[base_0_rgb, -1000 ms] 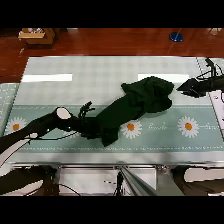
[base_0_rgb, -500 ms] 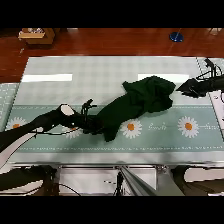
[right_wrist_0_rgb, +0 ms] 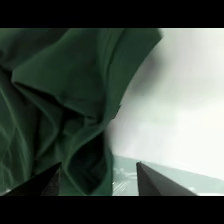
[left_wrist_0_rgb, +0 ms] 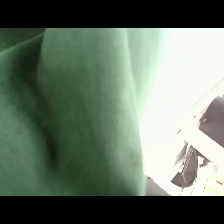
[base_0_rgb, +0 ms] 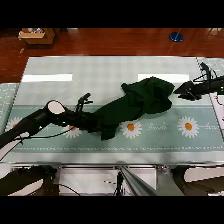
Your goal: Fold the shirts.
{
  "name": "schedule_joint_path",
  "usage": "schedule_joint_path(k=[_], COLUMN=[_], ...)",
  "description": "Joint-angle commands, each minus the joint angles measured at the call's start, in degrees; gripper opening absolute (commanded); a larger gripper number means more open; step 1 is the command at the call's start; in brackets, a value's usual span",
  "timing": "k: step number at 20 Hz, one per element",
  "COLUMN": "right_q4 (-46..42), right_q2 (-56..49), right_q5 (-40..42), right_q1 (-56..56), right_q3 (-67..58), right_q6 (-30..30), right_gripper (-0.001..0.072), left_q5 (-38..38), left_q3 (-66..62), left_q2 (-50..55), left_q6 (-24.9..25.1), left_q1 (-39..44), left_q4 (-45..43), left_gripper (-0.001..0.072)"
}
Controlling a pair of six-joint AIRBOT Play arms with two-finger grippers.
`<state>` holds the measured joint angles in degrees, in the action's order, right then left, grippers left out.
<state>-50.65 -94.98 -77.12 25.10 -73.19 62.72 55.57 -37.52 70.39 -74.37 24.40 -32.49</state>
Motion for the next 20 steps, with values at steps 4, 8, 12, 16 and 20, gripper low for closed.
schedule_joint_path(k=[4,8,12,16,20], right_q4=[-0.8,-3.3,2.3,12.9,12.2], right_q2=[-2.1,-1.9,6.3,22.5,38.0], right_q5=[1.0,3.8,2.3,2.9,7.4], right_q1=[-8.4,-12.5,-10.2,-7.3,-7.1], right_q3=[4.3,4.3,4.3,2.3,-4.0], right_q6=[-2.4,0.5,0.0,-2.6,-2.6], right_gripper=[0.0503,0.0020,0.0019,0.0019,0.0019], left_q5=[0.6,1.8,10.1,13.7,17.6], left_q3=[-0.5,-1.7,-9.9,-21.8,-30.4], left_q2=[-1.1,-1.2,-4.8,-12.8,-20.4], left_q6=[0.2,0.7,4.2,4.7,3.2], left_q1=[-1.6,-1.9,-8.2,-22.4,-37.9], left_q4=[0.6,0.6,3.7,11.1,17.2], left_gripper=[0.0024,0.0024,0.0023,0.0024,0.0024])
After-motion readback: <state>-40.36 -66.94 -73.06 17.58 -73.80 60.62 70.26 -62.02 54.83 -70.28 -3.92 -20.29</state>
